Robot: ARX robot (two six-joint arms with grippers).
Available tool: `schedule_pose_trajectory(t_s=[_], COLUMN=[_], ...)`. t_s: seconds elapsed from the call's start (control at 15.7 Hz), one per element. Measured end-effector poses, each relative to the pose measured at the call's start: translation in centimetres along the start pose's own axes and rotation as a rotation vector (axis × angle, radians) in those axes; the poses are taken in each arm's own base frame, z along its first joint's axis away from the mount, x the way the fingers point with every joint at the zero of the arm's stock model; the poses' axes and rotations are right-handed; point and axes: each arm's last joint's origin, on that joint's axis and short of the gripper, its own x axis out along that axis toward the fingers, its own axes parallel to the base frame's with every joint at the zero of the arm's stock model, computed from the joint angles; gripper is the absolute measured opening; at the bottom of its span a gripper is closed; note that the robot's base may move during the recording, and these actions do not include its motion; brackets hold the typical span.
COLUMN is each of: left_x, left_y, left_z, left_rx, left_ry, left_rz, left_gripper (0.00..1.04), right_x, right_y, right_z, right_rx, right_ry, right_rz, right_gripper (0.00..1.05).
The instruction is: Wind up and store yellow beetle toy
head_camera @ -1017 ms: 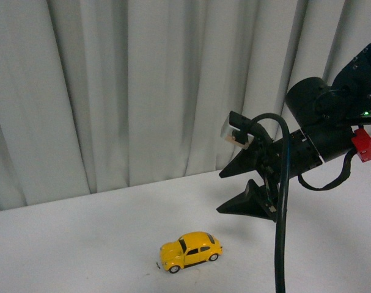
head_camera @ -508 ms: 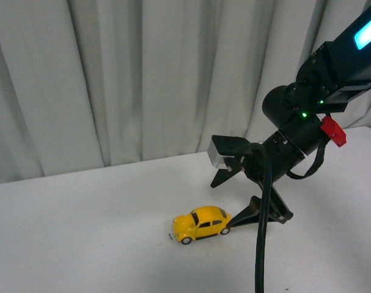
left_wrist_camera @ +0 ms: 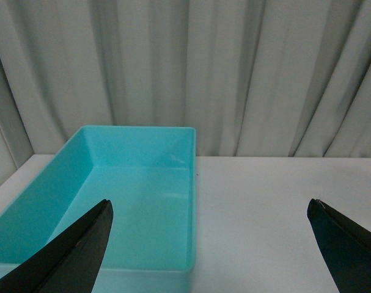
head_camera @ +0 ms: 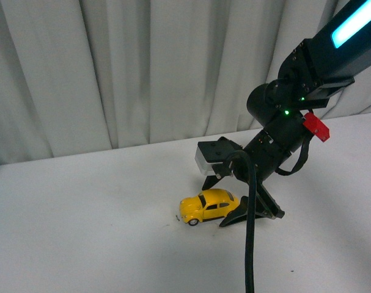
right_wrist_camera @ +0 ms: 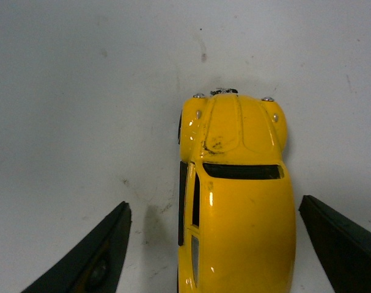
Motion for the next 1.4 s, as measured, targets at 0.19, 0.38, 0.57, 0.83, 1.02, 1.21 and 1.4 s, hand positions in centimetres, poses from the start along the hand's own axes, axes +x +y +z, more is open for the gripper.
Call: schedule_pose_trajectory(t_s=[0.19, 0.38, 0.57, 0.83, 1.02, 1.21, 1.4], left_x=[0.0, 0.0, 0.0, 0.0, 0.0, 0.0, 0.0], left_y=[0.0, 0.0, 0.0, 0.0, 0.0, 0.0, 0.0], left_z=[0.0, 0.0, 0.0, 0.0, 0.0, 0.0, 0.0], left_rx=[0.000, 0.000, 0.000, 0.000, 0.000, 0.000, 0.000], left_ry=[0.000, 0.000, 0.000, 0.000, 0.000, 0.000, 0.000], left_rz=[0.000, 0.000, 0.000, 0.000, 0.000, 0.000, 0.000], left_gripper=[0.98, 0.98, 0.98, 0.98, 0.98, 0.98, 0.98], right_x=[0.6, 0.7, 0.5, -0.3, -1.8, -3.5, -5.4], right_y=[0.0, 0.0, 0.0, 0.8, 2.1, 4.0, 6.3], right_z=[0.0, 0.1, -0.2, -1.7, -3.9, -6.4, -9.2], right_rx=[-0.004, -0.006, -0.003, 0.024, 0.070, 0.117, 0.167], right_ry=[0.006, 0.006, 0.008, 0.003, 0.001, -0.009, -0.007], right_rz=[0.008, 0.009, 0.002, -0.024, -0.059, -0.101, -0.143], right_gripper=[0.57, 0.43, 0.42, 0.42, 0.42, 0.42, 0.42])
